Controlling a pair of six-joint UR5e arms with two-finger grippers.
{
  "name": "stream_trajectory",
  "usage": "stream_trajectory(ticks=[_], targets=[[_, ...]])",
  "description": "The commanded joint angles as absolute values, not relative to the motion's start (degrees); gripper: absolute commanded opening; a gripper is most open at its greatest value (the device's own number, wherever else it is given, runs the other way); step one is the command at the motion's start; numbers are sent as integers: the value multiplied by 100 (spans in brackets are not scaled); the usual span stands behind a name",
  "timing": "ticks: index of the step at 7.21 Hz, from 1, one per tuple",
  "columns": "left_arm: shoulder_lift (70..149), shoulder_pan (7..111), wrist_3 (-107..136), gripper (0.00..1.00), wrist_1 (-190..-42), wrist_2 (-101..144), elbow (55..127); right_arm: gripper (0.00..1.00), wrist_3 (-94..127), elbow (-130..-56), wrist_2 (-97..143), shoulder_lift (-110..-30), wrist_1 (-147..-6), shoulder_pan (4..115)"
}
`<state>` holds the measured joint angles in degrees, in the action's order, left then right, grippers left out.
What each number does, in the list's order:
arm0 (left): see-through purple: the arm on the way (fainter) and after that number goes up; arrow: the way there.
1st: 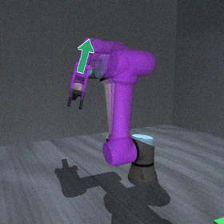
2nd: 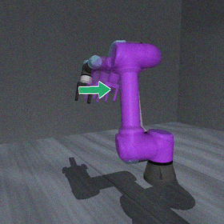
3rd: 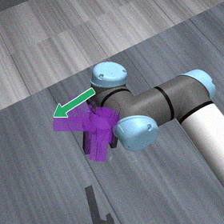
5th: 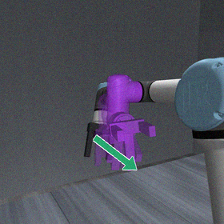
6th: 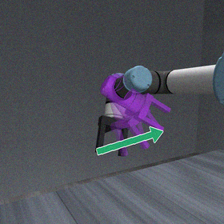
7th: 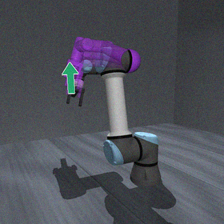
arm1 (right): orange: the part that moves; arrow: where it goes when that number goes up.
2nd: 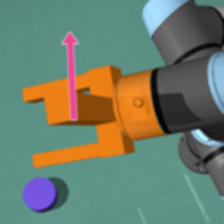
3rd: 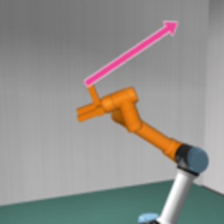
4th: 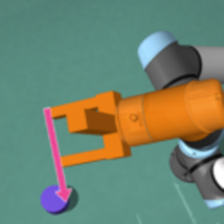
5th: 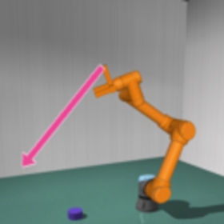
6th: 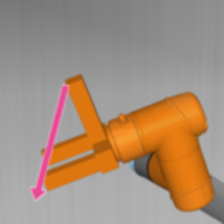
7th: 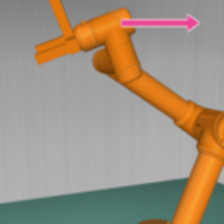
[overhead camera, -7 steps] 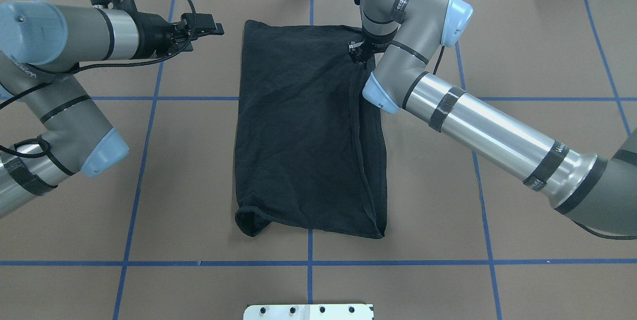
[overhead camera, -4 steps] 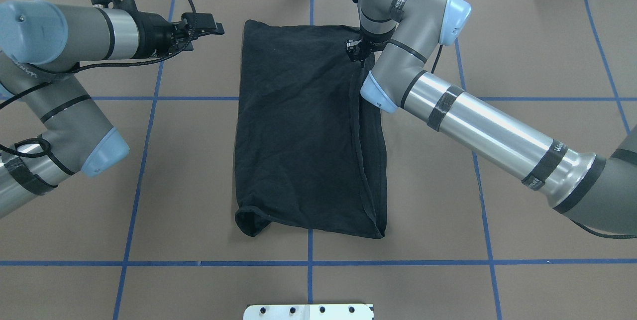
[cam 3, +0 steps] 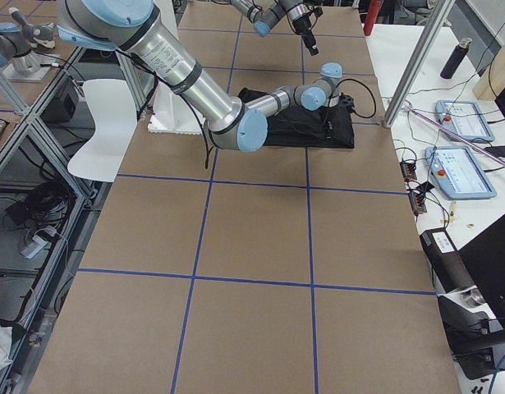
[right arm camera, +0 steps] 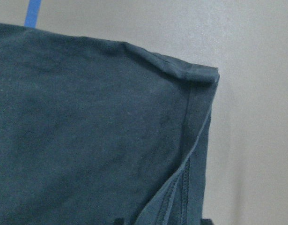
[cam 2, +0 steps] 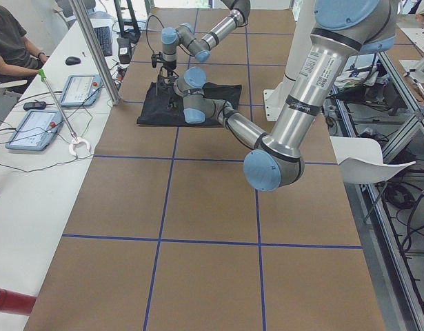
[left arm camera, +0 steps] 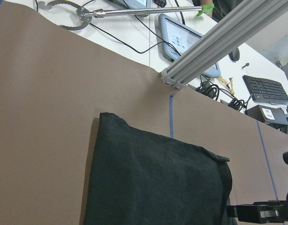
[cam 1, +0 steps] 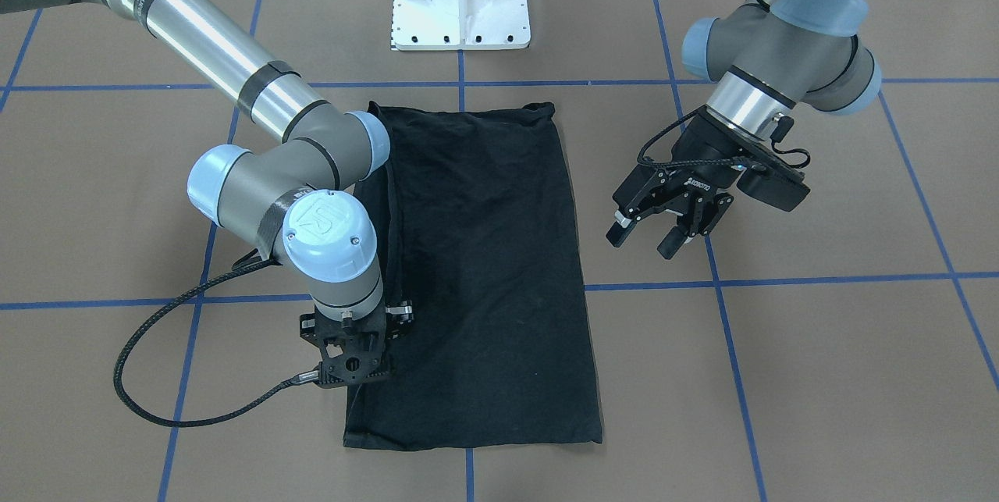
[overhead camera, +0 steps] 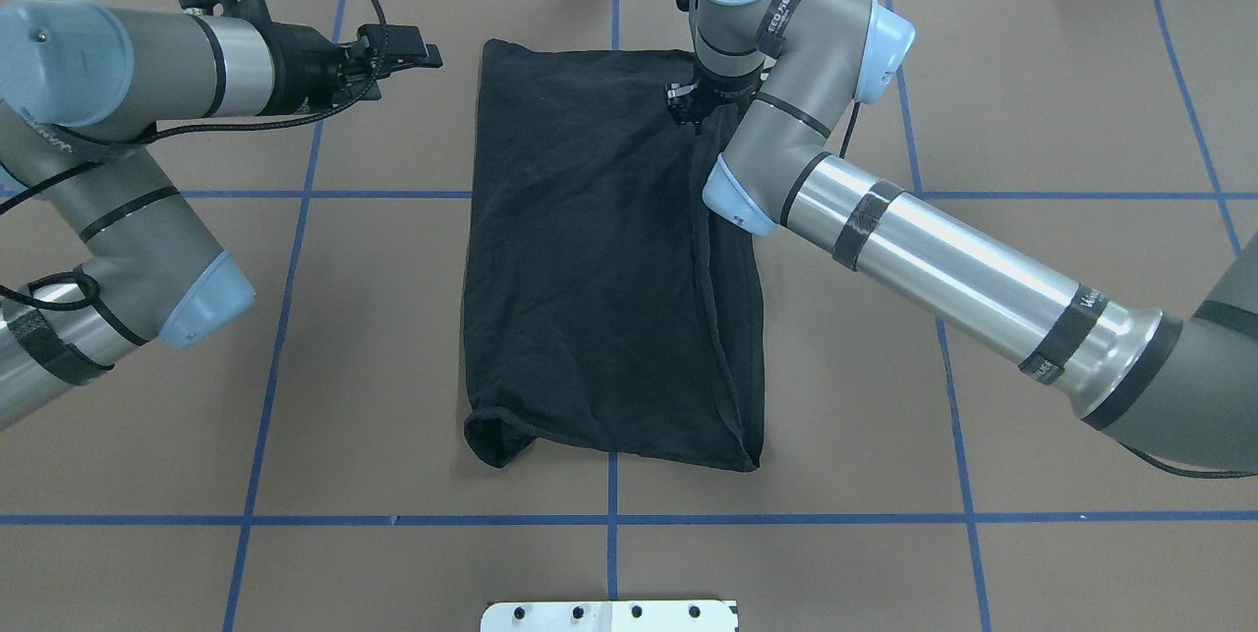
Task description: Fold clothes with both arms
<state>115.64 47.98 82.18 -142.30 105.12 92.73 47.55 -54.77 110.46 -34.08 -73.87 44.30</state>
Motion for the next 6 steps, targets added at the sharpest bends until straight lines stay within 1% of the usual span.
stream_trajectory(ticks=[1,3,5,6], targets=[[11566,4799,8218,100,-14229,10512,9281,62,4737,-5353,10951,-3419,-7286,4386],[11566,4790,8218,100,-14229,10512,9281,67,4737,-5309,10942,-3419,-7286,4386],[11566,4799,8218,100,-14229,10512,9281,67,4737,-5300,10942,-3402,-7286,4403],[11566,4799,8218,100,-14229,10512,9281,69,4737,-5300,10942,-3393,-7277,4438]])
